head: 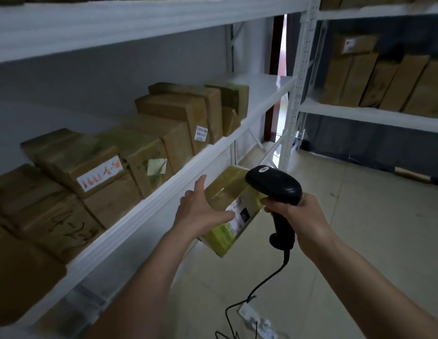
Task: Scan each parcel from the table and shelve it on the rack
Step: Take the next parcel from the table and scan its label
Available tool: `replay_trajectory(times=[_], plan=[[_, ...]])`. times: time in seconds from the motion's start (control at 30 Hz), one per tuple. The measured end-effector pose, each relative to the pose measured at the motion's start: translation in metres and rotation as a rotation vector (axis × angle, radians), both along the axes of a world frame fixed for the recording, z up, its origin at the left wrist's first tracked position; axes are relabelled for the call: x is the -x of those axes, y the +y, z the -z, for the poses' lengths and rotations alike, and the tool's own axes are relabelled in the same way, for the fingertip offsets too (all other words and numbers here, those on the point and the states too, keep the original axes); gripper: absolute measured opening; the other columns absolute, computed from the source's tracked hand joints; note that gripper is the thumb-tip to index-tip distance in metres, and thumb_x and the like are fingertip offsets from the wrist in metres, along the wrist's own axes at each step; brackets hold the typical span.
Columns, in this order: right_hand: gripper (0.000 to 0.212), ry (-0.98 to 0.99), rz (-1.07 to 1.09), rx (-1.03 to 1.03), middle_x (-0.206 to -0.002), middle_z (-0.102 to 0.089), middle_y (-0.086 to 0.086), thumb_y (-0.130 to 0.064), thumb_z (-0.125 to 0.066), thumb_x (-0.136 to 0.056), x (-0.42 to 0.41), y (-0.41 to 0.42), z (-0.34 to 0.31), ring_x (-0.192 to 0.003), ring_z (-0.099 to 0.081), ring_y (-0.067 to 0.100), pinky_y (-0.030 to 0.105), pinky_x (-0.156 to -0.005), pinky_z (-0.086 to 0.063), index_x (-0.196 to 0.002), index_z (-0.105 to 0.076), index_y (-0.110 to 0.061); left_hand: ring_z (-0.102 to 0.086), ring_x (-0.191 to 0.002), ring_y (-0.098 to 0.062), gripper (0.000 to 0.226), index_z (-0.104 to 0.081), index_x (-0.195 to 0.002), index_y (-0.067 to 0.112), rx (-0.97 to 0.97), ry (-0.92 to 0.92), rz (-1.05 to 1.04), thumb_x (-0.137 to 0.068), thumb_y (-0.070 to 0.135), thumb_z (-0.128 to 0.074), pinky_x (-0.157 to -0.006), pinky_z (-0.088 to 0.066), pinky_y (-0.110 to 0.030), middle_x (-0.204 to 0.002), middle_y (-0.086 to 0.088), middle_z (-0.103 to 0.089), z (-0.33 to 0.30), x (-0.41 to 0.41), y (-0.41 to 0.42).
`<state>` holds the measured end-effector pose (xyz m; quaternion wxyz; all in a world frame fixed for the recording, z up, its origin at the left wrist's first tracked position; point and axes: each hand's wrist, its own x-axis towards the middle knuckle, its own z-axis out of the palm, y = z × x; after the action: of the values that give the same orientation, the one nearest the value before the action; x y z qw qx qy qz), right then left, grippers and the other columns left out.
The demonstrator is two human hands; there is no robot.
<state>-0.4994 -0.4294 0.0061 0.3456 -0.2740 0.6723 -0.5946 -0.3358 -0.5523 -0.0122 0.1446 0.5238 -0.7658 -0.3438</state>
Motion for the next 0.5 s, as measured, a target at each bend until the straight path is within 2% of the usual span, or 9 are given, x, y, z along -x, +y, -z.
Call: replay_trajectory(times=[0.1,0.27,0.33,0.4,0.5], plan=[[0.015,-0.011,0.014,0.038,-0.088,-0.070,0.024,-0.003,-0.078,-0.073,0.033,-0.020,-0.011,-0.090,-0.066,0.040,0.047,-0.084,-0.053,-0.084,-0.070,-0.008,-0.028,-0.139,-0.026,0.110,-0.005,-0.150,0.043,-0.006,0.063,-0.019,-0.068,0.050,-0.077,-0.109,-0.037,-0.049,-0.151,-0.004,-0.028,-0.020,0.033,-0.019],[0.015,-0.043,0.007,0.106,-0.084,-0.071,0.019,-0.003,-0.078,-0.073,0.091,-0.062,-0.029,-0.090,-0.067,0.038,0.046,-0.085,-0.053,-0.084,-0.070,-0.011,-0.031,-0.138,-0.023,0.112,-0.008,-0.149,0.043,0.043,0.126,-0.025,-0.061,0.055,-0.076,-0.109,-0.038,-0.046,-0.150,0.001,-0.031,-0.047,0.089,-0.052],[0.017,-0.055,-0.035,0.137,-0.083,-0.071,0.015,-0.002,-0.077,-0.074,0.116,-0.087,-0.035,-0.086,-0.067,0.032,0.046,-0.086,-0.052,-0.082,-0.069,-0.015,-0.032,-0.139,-0.023,0.115,-0.009,-0.149,0.044,0.052,0.139,-0.063,-0.055,0.059,-0.074,-0.109,-0.039,-0.048,-0.153,0.003,-0.030,-0.051,0.113,-0.069],[0.020,-0.066,-0.079,0.172,-0.085,-0.072,0.011,-0.001,-0.076,-0.075,0.136,-0.111,-0.040,-0.086,-0.067,0.027,0.041,-0.084,-0.053,-0.085,-0.069,-0.017,-0.030,-0.141,-0.023,0.114,-0.010,-0.150,0.042,0.061,0.158,-0.084,-0.058,0.056,-0.076,-0.111,-0.037,-0.048,-0.156,0.004,-0.027,-0.053,0.133,-0.084],[0.019,-0.090,-0.165,0.212,-0.076,-0.071,0.003,-0.001,-0.074,-0.076,0.180,-0.151,-0.041,-0.079,-0.066,0.021,0.035,-0.075,-0.054,-0.089,-0.069,-0.014,-0.026,-0.143,-0.024,0.112,-0.008,-0.151,0.039,0.082,0.147,-0.143,-0.065,0.052,-0.078,-0.113,-0.033,-0.048,-0.155,0.000,-0.025,-0.054,0.176,-0.109]])
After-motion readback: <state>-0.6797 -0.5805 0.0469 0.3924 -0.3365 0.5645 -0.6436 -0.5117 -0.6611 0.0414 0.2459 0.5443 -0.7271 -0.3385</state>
